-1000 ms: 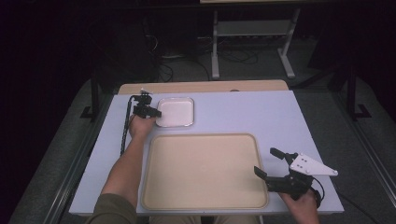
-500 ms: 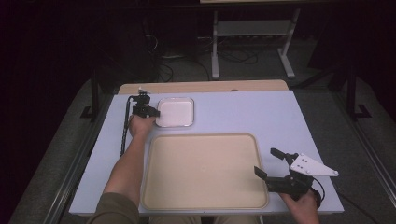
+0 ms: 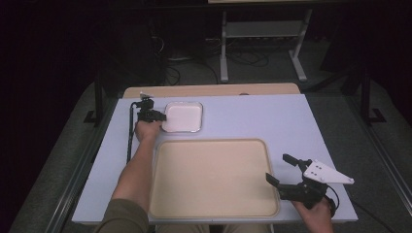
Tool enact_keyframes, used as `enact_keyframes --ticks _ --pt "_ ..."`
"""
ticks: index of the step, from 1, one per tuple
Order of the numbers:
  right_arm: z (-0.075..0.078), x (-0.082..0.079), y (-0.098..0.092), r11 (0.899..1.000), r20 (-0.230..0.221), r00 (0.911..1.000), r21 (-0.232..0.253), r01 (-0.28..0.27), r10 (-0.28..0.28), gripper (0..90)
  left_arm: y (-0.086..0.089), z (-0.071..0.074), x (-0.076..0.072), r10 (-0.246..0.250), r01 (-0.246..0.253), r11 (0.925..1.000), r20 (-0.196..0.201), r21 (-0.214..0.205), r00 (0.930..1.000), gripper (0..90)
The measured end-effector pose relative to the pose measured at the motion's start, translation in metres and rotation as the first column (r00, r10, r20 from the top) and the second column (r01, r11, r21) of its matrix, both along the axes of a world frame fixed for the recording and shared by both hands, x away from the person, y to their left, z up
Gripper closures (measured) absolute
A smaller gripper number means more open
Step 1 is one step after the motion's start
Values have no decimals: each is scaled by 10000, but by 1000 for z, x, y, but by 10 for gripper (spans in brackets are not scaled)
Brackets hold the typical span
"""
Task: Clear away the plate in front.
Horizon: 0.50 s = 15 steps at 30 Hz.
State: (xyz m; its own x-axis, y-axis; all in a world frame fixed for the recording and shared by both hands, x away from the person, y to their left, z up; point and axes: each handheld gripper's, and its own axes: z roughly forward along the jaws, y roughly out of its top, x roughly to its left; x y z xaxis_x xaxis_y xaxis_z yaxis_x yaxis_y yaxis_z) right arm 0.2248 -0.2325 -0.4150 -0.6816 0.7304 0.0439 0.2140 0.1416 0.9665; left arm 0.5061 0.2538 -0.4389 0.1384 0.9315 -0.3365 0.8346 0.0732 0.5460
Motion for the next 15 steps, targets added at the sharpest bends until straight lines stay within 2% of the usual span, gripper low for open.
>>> enact_keyframes --ticks 5,15 --pt "0 0 0 10000 21 10000 -33 1 -1 131 4 -4 -1 413 -419 9953 -85 -872 9991 889" --pt "-1 0 1 10000 -26 10000 -4 3 -3 131 7 -5 -3 789 -804 9888 -170 -1261 9967 888"
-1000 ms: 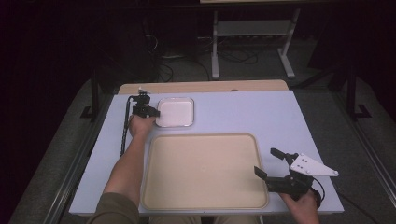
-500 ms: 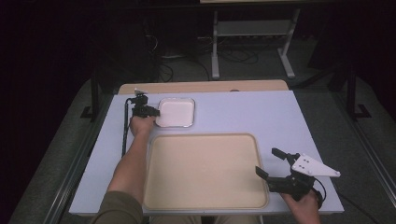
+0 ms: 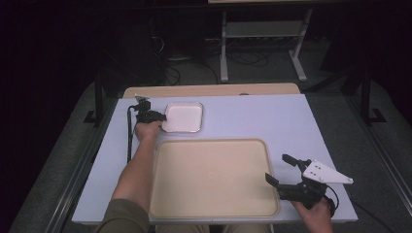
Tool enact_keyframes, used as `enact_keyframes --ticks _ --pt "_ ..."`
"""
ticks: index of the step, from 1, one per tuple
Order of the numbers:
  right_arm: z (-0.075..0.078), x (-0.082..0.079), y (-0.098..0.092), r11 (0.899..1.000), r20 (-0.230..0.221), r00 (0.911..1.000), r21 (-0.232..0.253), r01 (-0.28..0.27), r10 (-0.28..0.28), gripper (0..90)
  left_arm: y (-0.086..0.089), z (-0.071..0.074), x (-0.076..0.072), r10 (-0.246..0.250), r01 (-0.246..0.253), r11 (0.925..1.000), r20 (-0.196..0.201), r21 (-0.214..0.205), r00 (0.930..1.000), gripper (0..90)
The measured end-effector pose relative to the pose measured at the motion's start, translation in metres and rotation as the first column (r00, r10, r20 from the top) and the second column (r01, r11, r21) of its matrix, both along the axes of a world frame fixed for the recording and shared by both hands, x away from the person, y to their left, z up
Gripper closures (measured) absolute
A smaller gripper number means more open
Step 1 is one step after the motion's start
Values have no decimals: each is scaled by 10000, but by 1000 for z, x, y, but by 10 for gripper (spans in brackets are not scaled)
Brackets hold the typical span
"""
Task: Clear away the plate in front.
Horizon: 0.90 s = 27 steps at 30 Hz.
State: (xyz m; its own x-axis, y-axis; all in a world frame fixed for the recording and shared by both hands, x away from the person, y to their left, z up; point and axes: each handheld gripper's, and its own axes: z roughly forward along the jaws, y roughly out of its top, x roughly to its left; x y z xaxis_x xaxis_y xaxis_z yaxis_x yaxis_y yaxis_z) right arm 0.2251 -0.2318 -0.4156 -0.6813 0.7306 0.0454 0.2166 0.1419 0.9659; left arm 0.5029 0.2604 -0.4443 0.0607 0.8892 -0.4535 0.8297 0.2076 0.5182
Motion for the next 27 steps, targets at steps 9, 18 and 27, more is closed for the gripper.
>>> enact_keyframes --ticks 9,18,27 --pt "-1 1 -1 10000 -27 10000 24 0 0 131 0 7 -2 114 -101 9984 223 -549 9997 888" --pt "0 0 -1 10000 -2 10000 62 -8 8 131 -2 24 -11 76 -26 9967 612 -809 9981 887" --pt "0 -1 -1 10000 50 10000 61 -42 42 131 1 37 -23 179 -111 9962 778 -863 9968 888"
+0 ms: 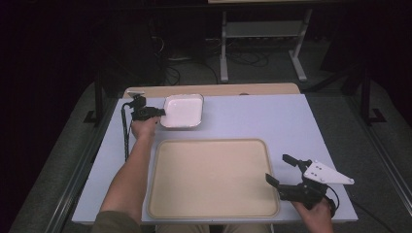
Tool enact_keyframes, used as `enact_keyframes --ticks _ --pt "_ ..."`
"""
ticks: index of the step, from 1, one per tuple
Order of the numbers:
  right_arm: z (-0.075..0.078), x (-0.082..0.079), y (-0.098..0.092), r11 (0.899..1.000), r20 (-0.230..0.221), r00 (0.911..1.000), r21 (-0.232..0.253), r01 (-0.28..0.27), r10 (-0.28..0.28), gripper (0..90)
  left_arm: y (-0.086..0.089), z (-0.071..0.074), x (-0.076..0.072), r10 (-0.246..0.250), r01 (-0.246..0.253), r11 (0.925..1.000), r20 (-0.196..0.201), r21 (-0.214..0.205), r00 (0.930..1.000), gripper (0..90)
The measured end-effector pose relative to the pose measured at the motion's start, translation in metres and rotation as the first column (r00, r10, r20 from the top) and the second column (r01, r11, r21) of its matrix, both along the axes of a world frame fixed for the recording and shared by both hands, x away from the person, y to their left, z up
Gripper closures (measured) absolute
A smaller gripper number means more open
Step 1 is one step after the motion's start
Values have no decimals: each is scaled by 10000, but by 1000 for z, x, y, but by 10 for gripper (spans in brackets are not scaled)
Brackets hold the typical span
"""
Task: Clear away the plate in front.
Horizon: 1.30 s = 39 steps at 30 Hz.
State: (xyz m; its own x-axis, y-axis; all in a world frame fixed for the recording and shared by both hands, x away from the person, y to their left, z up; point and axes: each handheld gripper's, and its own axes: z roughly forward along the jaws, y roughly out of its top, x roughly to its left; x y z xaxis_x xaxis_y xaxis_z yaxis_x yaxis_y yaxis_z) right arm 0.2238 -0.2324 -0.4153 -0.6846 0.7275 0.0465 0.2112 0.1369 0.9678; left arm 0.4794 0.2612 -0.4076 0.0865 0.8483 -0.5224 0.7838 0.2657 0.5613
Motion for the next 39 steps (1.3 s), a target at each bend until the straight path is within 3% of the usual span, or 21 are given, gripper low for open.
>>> enact_keyframes --ticks 3,9,23,29,39 --pt "-1 1 0 10000 -47 10000 -6 -35 35 131 0 4 -5 -71 70 9999 19 150 10000 888" --pt "0 0 1 10000 -36 10000 6 -37 37 131 1 14 -13 -153 154 9999 167 -59 9997 889" --pt "1 -2 -2 9999 74 9999 133 72 -73 131 1 31 -37 -374 378 9992 368 -123 9986 888" --pt "1 -2 -2 9998 63 10000 193 55 -56 131 0 39 -46 -580 579 9983 482 39 9972 888" --pt "-1 -1 0 9998 -2 10000 194 12 -12 131 -5 42 -65 -580 591 9981 565 -184 9967 888"
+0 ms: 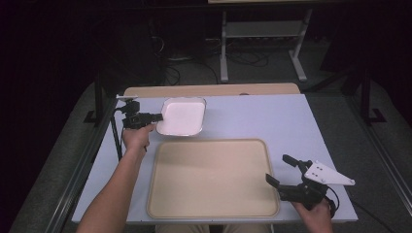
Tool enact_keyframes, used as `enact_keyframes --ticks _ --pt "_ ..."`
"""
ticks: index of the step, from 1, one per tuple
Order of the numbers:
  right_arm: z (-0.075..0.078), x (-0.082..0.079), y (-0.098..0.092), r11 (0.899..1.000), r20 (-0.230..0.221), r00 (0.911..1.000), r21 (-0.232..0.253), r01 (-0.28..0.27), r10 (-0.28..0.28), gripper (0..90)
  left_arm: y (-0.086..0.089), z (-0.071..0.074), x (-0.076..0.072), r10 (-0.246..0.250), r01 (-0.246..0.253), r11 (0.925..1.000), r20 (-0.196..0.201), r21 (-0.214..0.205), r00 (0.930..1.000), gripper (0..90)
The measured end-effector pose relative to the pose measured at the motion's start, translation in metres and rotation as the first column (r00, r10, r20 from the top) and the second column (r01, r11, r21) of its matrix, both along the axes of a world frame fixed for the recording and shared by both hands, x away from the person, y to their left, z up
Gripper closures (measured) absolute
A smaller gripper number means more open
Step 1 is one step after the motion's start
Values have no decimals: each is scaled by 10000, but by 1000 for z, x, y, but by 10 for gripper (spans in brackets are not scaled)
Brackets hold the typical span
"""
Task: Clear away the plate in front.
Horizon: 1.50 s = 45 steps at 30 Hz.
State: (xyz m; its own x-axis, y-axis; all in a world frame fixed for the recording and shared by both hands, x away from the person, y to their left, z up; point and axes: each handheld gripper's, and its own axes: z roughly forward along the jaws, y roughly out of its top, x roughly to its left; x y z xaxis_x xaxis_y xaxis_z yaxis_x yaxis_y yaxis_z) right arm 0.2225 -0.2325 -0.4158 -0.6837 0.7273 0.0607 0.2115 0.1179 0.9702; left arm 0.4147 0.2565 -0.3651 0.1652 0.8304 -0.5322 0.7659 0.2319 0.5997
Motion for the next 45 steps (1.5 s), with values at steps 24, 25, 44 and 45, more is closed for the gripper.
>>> enact_keyframes --ticks 24,25,44,45 --pt "1 -3 0 10000 80 9999 28 62 -62 131 -21 -6 -41 -704 707 9971 111 -287 9975 888" --pt "1 -3 0 10000 80 9999 28 62 -62 131 -22 -6 -42 -686 690 9970 132 -337 9976 888" --pt "0 -3 3 9999 19 10000 -131 11 -10 131 -28 -25 -65 -657 656 9978 -166 -109 9977 887" --pt "0 -3 3 9999 34 10000 -136 6 -6 131 -28 -26 -65 -685 683 9976 -194 -120 9975 887"
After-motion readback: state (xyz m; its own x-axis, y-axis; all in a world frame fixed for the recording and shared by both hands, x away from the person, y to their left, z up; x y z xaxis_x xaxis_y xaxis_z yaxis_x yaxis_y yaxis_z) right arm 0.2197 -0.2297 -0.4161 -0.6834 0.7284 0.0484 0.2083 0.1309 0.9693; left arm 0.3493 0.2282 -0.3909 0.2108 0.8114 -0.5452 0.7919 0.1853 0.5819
